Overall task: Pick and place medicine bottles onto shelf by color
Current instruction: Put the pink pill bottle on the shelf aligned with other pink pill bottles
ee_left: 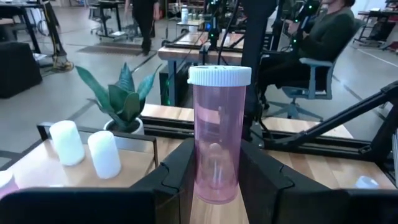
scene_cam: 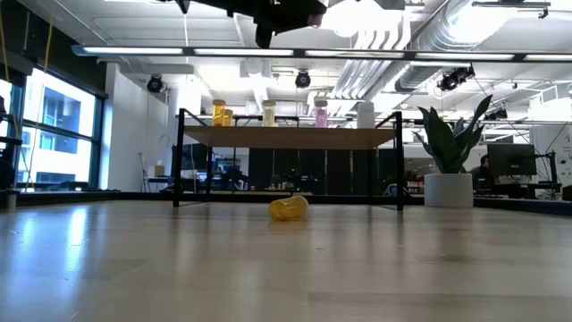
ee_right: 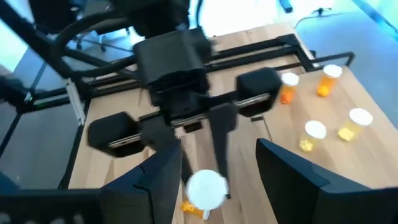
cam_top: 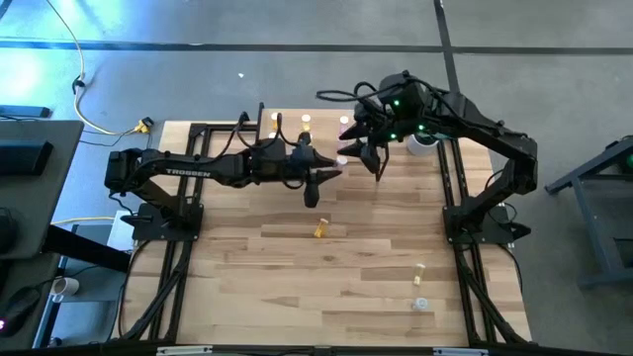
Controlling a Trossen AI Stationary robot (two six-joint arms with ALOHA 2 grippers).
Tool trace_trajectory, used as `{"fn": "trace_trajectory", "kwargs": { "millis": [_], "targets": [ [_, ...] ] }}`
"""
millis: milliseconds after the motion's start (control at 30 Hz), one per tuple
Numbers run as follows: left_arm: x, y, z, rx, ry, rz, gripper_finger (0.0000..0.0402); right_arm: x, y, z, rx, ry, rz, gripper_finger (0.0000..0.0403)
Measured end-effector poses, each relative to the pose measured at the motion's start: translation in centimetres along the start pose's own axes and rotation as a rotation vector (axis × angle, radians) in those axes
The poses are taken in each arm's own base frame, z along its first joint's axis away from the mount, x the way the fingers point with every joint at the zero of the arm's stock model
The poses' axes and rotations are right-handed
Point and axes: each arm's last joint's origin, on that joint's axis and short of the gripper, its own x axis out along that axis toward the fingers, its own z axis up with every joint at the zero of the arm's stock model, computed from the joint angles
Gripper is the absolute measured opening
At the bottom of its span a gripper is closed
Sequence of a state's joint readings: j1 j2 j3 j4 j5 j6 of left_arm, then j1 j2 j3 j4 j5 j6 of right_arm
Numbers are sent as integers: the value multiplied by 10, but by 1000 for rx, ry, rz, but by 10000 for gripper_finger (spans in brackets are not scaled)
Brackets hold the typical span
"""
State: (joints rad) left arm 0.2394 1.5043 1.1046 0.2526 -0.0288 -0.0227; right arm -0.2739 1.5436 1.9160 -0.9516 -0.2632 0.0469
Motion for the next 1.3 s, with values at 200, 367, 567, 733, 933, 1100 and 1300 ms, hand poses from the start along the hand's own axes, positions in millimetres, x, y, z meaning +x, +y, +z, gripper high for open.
{"fn": "trace_trajectory", "kwargs": {
  "millis": [200,367,567,733,933,1100,1300],
  "targets": [
    [0,0,1,0,-13,0,92,8,11,-1,-21,19,35,197],
    [0,0,5,-1,-49,0,92,17,14,-4,-27,48,-3,197],
    [0,0,5,15,-52,0,92,16,12,-4,-28,47,-58,197],
    [0,0,6,32,-65,0,92,16,11,-6,-22,73,-58,197],
    [0,2,8,32,-83,10,92,16,11,-8,-18,90,-57,197],
    [-1,2,11,26,-114,10,92,16,11,-8,-18,88,-62,197],
    [-1,2,11,30,-113,14,92,16,10,-7,-20,83,-77,173]
  ]
}}
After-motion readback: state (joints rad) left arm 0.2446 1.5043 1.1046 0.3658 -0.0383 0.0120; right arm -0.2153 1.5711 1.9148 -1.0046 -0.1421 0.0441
